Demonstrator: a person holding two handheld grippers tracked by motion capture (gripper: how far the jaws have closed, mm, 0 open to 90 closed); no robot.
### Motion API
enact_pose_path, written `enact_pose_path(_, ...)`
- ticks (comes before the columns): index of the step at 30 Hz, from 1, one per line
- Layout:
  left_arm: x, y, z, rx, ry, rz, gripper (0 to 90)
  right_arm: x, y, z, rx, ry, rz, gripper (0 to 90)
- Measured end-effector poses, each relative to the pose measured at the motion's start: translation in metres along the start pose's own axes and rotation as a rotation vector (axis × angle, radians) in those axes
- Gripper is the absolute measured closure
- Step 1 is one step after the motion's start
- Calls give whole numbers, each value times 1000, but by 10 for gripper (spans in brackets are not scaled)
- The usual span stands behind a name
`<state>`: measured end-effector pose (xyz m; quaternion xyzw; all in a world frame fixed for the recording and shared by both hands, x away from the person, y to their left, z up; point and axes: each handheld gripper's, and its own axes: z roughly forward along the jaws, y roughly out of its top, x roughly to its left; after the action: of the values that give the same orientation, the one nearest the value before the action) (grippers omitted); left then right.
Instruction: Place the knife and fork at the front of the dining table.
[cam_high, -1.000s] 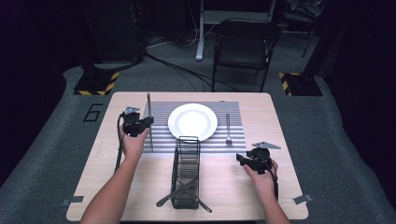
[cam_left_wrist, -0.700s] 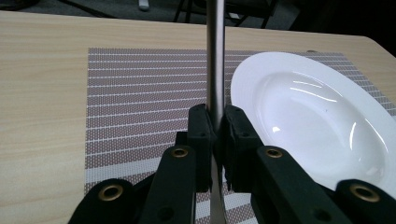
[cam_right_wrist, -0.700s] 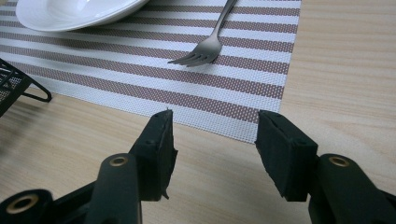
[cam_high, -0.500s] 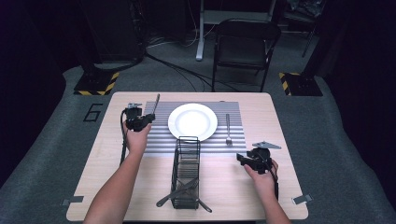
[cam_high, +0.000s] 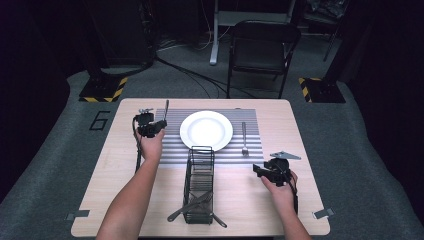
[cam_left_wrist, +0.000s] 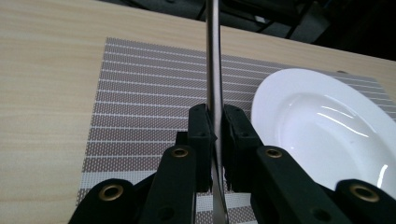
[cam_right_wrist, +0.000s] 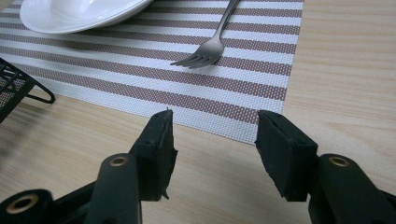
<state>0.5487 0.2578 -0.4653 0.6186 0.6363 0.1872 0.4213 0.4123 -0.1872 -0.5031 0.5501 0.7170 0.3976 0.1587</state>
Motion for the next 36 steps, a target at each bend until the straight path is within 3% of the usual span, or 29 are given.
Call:
enact_pose_path(3, -2, -2, 8, 12, 30, -7, 824, 0, 0, 0, 1, 2, 1, 461)
enact_pose_path(8, -4, -4, 16, 15, 47, -18, 823, 0, 0, 0, -1, 7, 4, 461)
enact_pose_path(15, -3, -13, 31, 60, 67, -26, 823, 0, 0, 1, 4, 17, 6, 461)
enact_pose_path(23, 2, -16, 40, 83, 75, -36, 822, 2, 0, 3, 8, 23, 2, 461)
enact_pose_path(31, 4, -19, 45, 84, 92, -72, 821, 3, -1, 5, 11, 25, -7, 461)
enact_pose_path(36, 3, -19, 47, 94, 106, -57, 821, 4, -1, 3, 6, 35, 1, 460)
